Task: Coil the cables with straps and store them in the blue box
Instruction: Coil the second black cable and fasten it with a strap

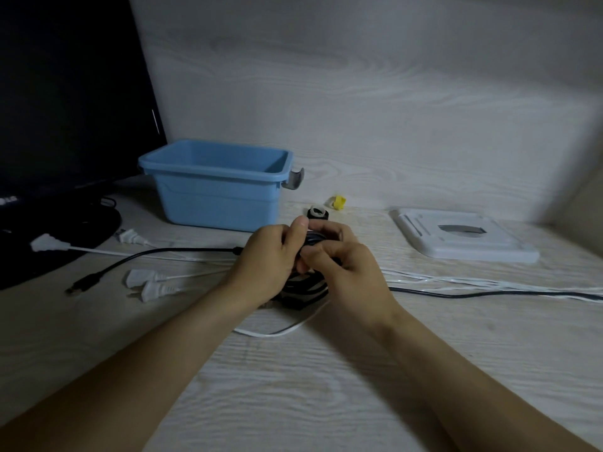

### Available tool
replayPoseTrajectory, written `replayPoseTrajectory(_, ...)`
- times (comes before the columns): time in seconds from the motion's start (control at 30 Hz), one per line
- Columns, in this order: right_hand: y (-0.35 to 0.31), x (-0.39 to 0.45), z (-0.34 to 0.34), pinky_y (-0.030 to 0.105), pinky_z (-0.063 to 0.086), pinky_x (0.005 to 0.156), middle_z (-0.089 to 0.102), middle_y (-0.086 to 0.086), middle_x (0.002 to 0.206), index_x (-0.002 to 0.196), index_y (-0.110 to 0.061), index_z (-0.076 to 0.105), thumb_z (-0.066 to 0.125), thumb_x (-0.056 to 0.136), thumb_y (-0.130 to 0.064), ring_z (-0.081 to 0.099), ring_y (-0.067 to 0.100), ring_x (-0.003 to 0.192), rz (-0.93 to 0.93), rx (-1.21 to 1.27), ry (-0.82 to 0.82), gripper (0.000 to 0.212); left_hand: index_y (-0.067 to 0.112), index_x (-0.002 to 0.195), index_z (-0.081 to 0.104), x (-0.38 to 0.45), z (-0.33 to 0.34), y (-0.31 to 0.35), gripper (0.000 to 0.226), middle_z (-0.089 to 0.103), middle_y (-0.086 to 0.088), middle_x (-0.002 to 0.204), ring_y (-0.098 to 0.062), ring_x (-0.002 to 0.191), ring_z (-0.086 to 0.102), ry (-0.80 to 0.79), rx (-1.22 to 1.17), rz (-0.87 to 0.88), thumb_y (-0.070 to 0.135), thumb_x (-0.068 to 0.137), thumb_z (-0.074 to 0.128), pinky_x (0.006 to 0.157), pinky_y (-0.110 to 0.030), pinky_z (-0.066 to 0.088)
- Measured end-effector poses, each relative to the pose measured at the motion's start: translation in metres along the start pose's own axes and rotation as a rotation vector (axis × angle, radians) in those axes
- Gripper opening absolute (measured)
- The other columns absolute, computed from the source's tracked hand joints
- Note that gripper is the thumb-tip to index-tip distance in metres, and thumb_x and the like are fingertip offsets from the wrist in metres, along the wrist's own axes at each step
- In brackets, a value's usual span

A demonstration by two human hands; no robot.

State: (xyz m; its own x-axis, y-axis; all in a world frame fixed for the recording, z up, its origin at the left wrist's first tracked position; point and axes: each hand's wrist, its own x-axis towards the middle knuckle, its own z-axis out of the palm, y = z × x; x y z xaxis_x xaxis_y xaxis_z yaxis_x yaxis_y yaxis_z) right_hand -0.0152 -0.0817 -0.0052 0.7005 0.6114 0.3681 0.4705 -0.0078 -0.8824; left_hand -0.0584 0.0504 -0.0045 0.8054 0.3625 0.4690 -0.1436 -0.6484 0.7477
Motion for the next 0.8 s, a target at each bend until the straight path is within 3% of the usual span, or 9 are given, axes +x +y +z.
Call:
replayPoseTrajectory(0.13, 0.007, 0.002, 0.006, 0.034, 0.037, 0.112, 0.069, -0.008, 0.11, 0.068, -0.019, 0.077, 0.063, 0.093, -0.015, 0.047, 0.003, 0.13, 0.051, 0.269, 0.026, 0.029, 0.024, 0.057, 0.056, 0.001, -0.003, 0.0, 0.05, 0.055, 0.012, 0.046, 0.001, 0.049, 0.052, -0.005, -0.023, -0.008, 0.037, 0.103, 0.04, 0.056, -0.013, 0.038)
replayPoseTrajectory(0.23, 0.012, 0.005, 0.011, 0.046, 0.04, 0.111, 0.071, -0.005, 0.114, 0.068, -0.014, 0.078, 0.065, 0.082, -0.021, 0.056, 0.021, 0.126, 0.114, 0.489, 0.03, 0.02, 0.025, 0.094, 0.072, 0.002, -0.011, -0.001, 0.041, 0.062, 0.012, 0.061, -0.002, 0.061, 0.055, -0.178, -0.011, -0.015, 0.042, 0.103, 0.036, 0.068, -0.023, 0.046)
replayPoseTrajectory(0.3, 0.015, 0.006, 0.013, 0.044, 0.045, 0.107, 0.071, 0.001, 0.114, 0.067, -0.011, 0.077, 0.068, 0.081, -0.018, 0.062, 0.025, 0.119, 0.154, 0.575, 0.007, 0.018, 0.032, 0.105, 0.072, 0.003, -0.017, -0.001, 0.039, 0.058, 0.016, 0.058, 0.002, 0.057, 0.051, -0.248, -0.022, -0.032, 0.04, 0.105, 0.034, 0.065, -0.022, 0.042)
replayPoseTrajectory(0.37, 0.017, 0.005, 0.013, 0.044, 0.048, 0.102, 0.075, 0.006, 0.098, 0.068, -0.01, 0.077, 0.072, 0.082, -0.018, 0.064, 0.029, 0.114, 0.158, 0.597, -0.008, 0.017, 0.039, 0.097, 0.073, 0.002, -0.02, 0.002, 0.042, 0.054, 0.018, 0.053, 0.002, 0.052, 0.049, -0.301, -0.079, -0.066, 0.035, 0.106, 0.032, 0.058, -0.018, 0.038)
replayPoseTrajectory(0.43, 0.017, 0.005, 0.012, 0.048, 0.045, 0.107, 0.076, 0.009, 0.09, 0.071, -0.009, 0.079, 0.071, 0.082, -0.021, 0.059, 0.03, 0.122, 0.107, 0.54, 0.038, 0.018, 0.045, 0.069, 0.071, 0.0, -0.019, 0.01, 0.058, 0.052, 0.018, 0.047, 0.002, 0.046, 0.047, -0.333, -0.184, -0.082, 0.024, 0.106, 0.031, 0.049, -0.01, 0.035)
replayPoseTrajectory(0.5, 0.015, 0.004, 0.01, 0.05, 0.044, 0.108, 0.076, 0.007, 0.09, 0.072, -0.008, 0.079, 0.07, 0.082, -0.023, 0.057, 0.028, 0.126, 0.038, 0.442, 0.109, 0.02, 0.037, 0.053, 0.066, -0.002, -0.017, 0.019, 0.068, 0.049, 0.012, 0.042, 0.003, 0.042, 0.048, -0.346, -0.286, -0.106, 0.016, 0.106, 0.029, 0.045, -0.006, 0.033)
replayPoseTrajectory(0.63, 0.008, 0.001, 0.01, 0.045, 0.058, 0.089, 0.069, 0.025, 0.103, 0.079, 0.008, 0.074, 0.073, 0.085, -0.019, 0.066, 0.036, 0.104, 0.075, 0.478, 0.115, 0.028, 0.038, 0.084, 0.068, -0.004, -0.019, 0.017, 0.054, 0.05, 0.016, 0.045, 0.006, 0.045, 0.05, -0.386, -0.259, -0.091, 0.036, 0.107, 0.02, 0.055, -0.013, 0.038)
replayPoseTrajectory(0.73, 0.004, 0.001, 0.006, 0.041, 0.06, 0.078, 0.065, 0.033, 0.094, 0.1, 0.022, 0.06, 0.053, 0.099, -0.016, 0.065, 0.042, 0.088, 0.198, 0.617, -0.02, 0.039, 0.035, 0.079, 0.06, -0.005, -0.026, 0.012, 0.07, 0.051, 0.016, 0.049, -0.003, 0.052, 0.048, -0.519, -0.144, -0.115, 0.07, 0.091, 0.0, 0.068, -0.029, 0.037)
replayPoseTrajectory(0.8, 0.004, 0.002, 0.001, 0.039, 0.058, 0.08, 0.064, 0.037, 0.094, 0.097, 0.018, 0.063, 0.049, 0.102, -0.016, 0.065, 0.042, 0.089, 0.24, 0.626, -0.069, 0.037, 0.039, 0.08, 0.063, -0.006, -0.029, 0.01, 0.06, 0.037, 0.025, 0.06, 0.002, 0.063, 0.033, -0.586, -0.214, -0.085, 0.075, 0.089, 0.016, 0.069, -0.029, 0.038)
